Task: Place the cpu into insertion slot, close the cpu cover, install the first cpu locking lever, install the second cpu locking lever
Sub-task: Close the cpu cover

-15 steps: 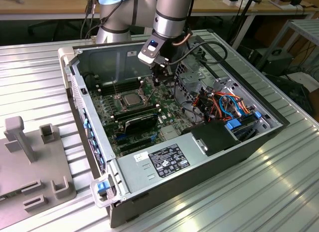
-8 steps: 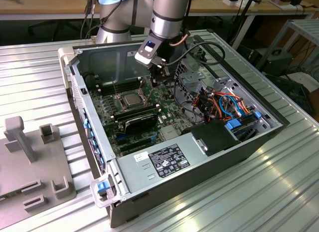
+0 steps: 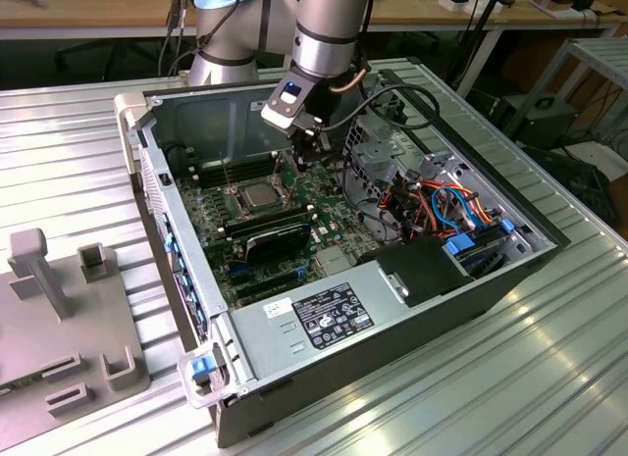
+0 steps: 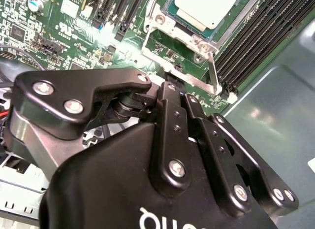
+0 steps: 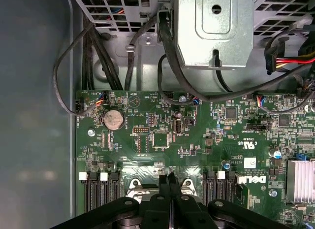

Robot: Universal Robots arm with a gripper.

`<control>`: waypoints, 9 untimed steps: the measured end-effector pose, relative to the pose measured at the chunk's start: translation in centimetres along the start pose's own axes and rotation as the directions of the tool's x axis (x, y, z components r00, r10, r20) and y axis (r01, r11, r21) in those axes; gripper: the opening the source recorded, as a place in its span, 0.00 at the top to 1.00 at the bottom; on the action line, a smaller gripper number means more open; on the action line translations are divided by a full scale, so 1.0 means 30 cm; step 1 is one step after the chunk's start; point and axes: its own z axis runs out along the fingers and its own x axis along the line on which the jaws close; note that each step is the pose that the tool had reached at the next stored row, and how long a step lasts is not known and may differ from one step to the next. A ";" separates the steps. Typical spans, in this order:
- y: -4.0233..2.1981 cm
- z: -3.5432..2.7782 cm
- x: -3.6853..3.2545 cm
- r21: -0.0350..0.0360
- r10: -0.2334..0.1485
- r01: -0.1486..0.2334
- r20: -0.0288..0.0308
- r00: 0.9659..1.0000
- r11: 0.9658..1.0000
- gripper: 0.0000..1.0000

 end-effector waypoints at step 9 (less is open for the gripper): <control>-0.033 0.004 0.000 0.000 0.000 0.000 0.000 1.000 1.000 0.89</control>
